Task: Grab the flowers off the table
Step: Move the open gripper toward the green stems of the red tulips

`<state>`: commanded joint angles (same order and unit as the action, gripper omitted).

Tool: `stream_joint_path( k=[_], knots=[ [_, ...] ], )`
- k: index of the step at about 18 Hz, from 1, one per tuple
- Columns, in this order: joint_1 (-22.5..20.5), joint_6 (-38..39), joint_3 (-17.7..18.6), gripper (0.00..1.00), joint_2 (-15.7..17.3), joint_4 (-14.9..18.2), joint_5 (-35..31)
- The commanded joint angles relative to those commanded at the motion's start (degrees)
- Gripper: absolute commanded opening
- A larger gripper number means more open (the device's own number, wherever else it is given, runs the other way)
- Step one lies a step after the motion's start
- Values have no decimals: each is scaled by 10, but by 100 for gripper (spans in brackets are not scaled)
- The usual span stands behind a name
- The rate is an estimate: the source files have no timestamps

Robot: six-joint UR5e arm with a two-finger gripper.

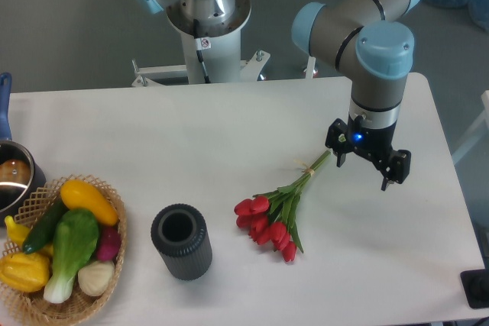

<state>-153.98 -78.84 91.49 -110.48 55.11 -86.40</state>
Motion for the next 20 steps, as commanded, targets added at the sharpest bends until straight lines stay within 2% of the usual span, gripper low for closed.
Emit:
stream_joint_path(
  k=[6, 9, 14, 20],
  knots=[
    [2, 1, 4, 100, 0, -2, 4],
    [4, 5, 43, 100, 6, -6, 5],
    [2, 5, 75, 100, 10, -7, 11],
    [9, 6, 83, 100, 11, -5, 6]
  ],
)
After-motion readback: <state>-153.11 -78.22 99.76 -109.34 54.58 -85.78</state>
